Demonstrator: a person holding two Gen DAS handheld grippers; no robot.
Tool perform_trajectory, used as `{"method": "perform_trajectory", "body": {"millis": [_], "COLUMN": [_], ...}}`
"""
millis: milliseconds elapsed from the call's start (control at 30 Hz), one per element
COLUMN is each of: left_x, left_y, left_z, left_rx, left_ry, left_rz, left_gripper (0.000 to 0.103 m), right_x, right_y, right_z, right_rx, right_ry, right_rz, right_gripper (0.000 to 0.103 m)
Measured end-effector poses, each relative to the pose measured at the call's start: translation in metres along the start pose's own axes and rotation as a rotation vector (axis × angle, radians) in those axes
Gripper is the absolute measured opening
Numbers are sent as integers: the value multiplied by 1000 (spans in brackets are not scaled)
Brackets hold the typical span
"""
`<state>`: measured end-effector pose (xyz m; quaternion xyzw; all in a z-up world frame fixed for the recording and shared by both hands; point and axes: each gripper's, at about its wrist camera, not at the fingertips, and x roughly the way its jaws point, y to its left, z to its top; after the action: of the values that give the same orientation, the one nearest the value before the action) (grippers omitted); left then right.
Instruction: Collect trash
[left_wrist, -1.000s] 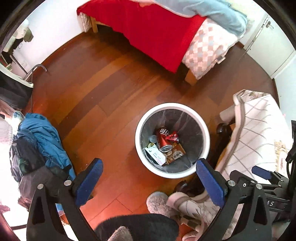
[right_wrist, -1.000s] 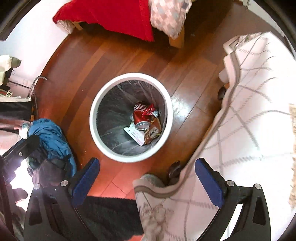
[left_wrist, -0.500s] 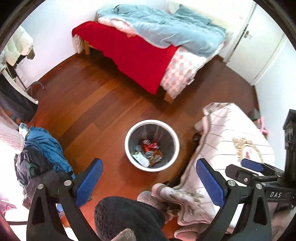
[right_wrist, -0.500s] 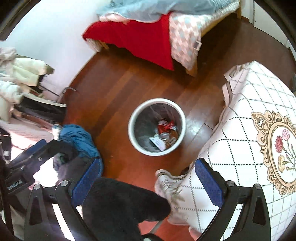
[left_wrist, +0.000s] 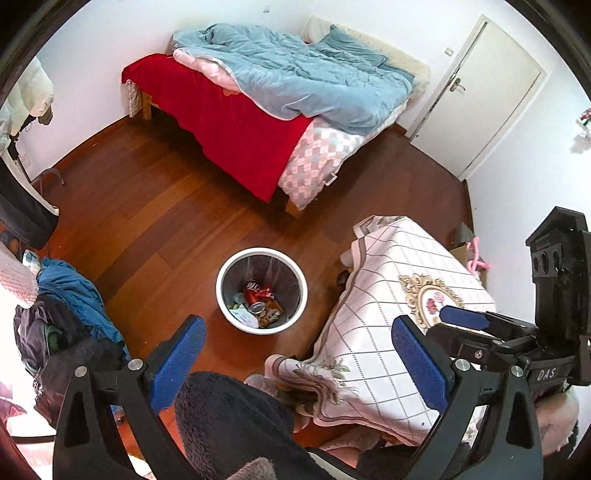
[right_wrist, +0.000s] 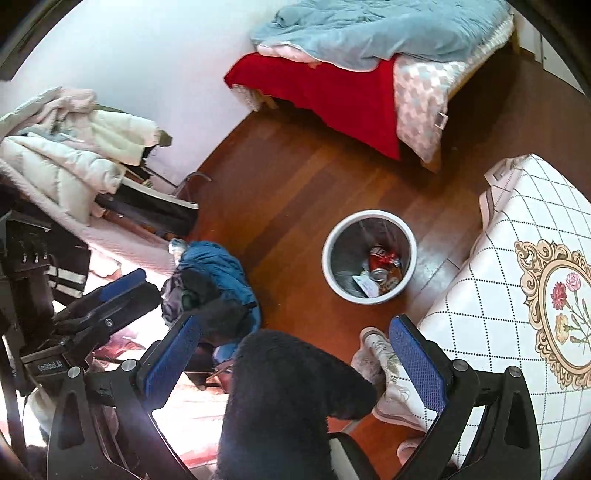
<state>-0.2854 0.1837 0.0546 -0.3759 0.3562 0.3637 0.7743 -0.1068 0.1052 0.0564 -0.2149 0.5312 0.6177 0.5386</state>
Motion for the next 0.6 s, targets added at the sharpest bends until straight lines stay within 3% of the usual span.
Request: {"method": "perform_trajectory", "body": {"millis": [600], "left_x": [-25], "left_y": [-1], "left_z": [-1], "left_rx": [-15], "left_ry": [-25], "left_rz": [-22], "left_gripper": [103], "right_x": [-21], "right_y": [13], "right_z": [5], "right_rx": [-16], "right_ry": [16], "right_rz": [38], "right_gripper": [103]}}
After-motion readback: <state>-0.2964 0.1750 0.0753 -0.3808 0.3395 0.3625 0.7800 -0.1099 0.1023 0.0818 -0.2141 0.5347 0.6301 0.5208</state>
